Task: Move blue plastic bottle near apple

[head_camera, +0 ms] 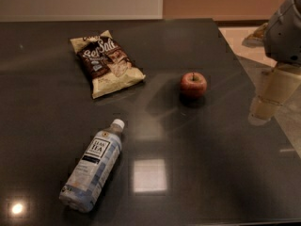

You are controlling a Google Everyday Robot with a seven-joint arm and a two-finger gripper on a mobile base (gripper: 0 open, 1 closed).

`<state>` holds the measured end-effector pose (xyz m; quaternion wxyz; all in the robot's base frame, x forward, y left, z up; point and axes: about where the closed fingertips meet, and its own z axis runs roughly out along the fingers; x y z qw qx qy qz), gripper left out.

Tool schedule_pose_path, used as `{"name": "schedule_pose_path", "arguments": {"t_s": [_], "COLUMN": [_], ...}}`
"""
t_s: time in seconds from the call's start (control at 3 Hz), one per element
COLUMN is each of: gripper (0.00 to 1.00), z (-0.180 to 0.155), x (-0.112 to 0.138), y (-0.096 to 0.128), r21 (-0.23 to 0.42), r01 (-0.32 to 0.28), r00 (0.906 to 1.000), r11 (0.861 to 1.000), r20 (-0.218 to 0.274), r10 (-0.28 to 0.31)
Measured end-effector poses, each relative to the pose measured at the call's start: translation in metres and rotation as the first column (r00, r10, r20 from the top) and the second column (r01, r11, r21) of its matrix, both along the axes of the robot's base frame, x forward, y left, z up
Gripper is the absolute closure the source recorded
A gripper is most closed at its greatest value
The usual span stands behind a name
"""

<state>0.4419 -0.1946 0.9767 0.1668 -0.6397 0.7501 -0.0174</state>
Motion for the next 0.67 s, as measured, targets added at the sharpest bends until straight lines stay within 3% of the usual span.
{"name": "schedule_pose_path", "arguments": {"t_s": [0.33, 0.67], "gripper": [0.0, 0.0], "z": [-0.011, -0.024], "x": [0.009, 0.014], "y": [0.046, 0.093], "r21": [0.045, 0.08], "r01": [-0.163, -0.317], "r00": [0.9863, 0.9472], "r11": [0.986, 0.945], "r20": [-0.015, -0.022], "r10": [0.164, 0.32]}}
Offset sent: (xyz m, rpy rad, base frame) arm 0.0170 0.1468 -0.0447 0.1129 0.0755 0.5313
